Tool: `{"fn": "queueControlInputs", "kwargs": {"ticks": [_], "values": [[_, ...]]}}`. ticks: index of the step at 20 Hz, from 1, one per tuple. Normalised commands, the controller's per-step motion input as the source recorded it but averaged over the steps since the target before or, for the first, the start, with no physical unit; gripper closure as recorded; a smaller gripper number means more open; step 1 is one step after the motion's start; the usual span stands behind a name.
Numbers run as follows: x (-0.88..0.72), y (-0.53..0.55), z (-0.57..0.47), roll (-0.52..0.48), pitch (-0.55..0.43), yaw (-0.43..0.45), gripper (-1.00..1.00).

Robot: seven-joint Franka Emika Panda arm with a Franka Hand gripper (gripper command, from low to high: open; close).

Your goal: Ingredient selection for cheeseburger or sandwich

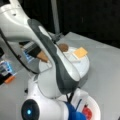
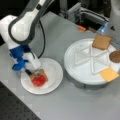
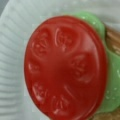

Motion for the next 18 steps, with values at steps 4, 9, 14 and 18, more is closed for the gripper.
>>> {"fn": "queueControlInputs", "kwargs": {"ticks": [4,9,14,18], "values": [[-0.01,0.00,0.07,-0.019,0.048,0.029,-1.00],[-0.17,0.08,0.17,-0.698,0.354,-0.142,-1.00],[-0.15,0.30,0.17,-0.542,0.197,-0.061,-1.00],[-0.13,0.27,0.00,-0.327,0.047,-0.023,-1.00]]}}
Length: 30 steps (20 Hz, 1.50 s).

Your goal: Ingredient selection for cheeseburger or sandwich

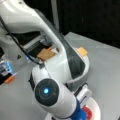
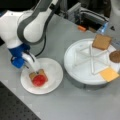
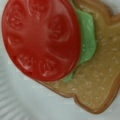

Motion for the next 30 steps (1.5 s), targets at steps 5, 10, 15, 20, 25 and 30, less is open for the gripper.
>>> {"fn": "queueControlInputs", "kwargs": {"ticks": [5,10,15,20,25,30], "values": [[-0.27,0.14,-0.04,-0.259,-0.005,-0.160,-1.00],[-0.34,0.13,0.04,-0.270,-0.057,-0.016,-1.00],[-0.49,0.23,0.15,-0.340,-0.059,0.117,-1.00],[-0.50,0.33,-0.04,-0.389,-0.086,0.117,-1.00],[-0.29,0.24,-0.08,-0.319,-0.123,0.036,-1.00],[-0.20,0.12,-0.05,-0.284,-0.114,0.004,-1.00]]}}
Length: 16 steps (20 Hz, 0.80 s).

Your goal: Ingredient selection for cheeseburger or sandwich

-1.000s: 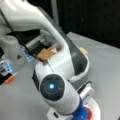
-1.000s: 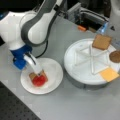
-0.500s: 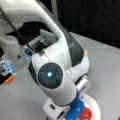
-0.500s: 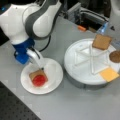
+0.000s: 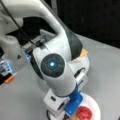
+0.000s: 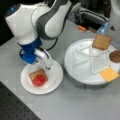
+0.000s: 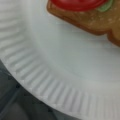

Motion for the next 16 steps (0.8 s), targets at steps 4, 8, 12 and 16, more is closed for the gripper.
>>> {"fn": "queueControlInputs", "kwargs": {"ticks": [4,8,12,16], "values": [[-0.21,0.12,-0.03,-0.337,-0.092,-0.030,-1.00],[-0.30,0.21,0.08,-0.433,-0.070,-0.059,-1.00],[-0.41,0.34,0.10,-0.388,-0.098,-0.024,-1.00],[-0.42,0.33,-0.02,-0.340,-0.116,-0.005,-1.00]]}}
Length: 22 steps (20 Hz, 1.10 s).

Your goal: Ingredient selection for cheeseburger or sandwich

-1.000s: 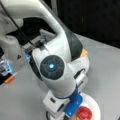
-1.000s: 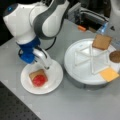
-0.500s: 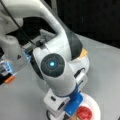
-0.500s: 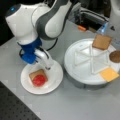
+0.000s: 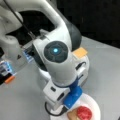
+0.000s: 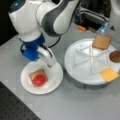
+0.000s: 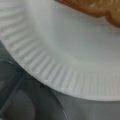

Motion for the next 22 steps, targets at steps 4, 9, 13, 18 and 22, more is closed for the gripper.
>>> {"fn": "queueControlInputs", "kwargs": {"ticks": [4,9,13,18,22], "values": [[-0.30,0.19,-0.08,-0.303,-0.128,-0.012,-1.00],[-0.37,0.20,-0.03,-0.266,-0.141,-0.018,-1.00],[-0.53,0.29,0.02,-0.253,-0.150,-0.034,-1.00],[-0.58,0.38,-0.02,-0.208,-0.184,-0.047,-1.00],[-0.50,0.33,-0.06,-0.164,-0.198,-0.028,-1.00]]}}
